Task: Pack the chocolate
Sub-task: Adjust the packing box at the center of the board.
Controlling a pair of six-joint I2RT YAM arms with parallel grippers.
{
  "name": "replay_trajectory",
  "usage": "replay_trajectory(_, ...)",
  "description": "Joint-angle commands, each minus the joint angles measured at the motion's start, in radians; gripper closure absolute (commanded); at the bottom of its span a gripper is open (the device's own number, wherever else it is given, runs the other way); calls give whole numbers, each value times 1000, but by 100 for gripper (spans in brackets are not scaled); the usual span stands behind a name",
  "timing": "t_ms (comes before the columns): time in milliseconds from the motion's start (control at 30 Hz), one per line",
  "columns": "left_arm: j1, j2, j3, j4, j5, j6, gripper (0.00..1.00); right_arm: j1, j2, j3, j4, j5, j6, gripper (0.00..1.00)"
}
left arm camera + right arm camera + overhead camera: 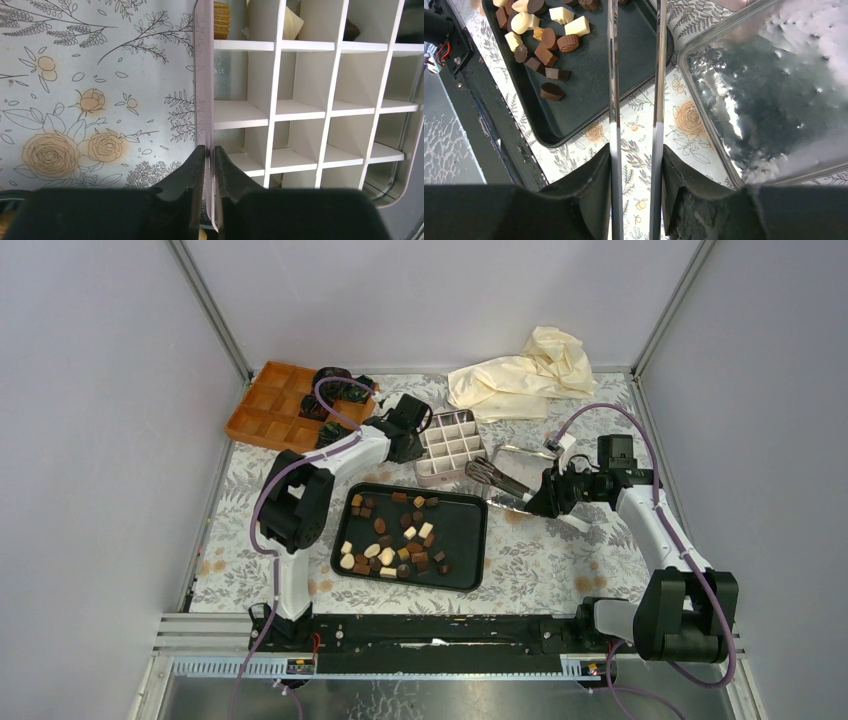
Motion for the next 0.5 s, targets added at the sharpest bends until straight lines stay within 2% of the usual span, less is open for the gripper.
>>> replay_trajectory(0,12,36,6,26,-16,14,79,-9,-37,8,12,-63,-1,92)
replay_trajectory(167,13,53,0,27,-16,9,81,-12,-37,10,11,-66,-1,92)
replay_trajectory(300,13,45,-3,42,-25,18,100,-13,-34,11,9,-66,-1,92)
replay_trajectory(467,13,-11,-26,108,-63,50,100,-14,-34,16,3,-70,-5,92)
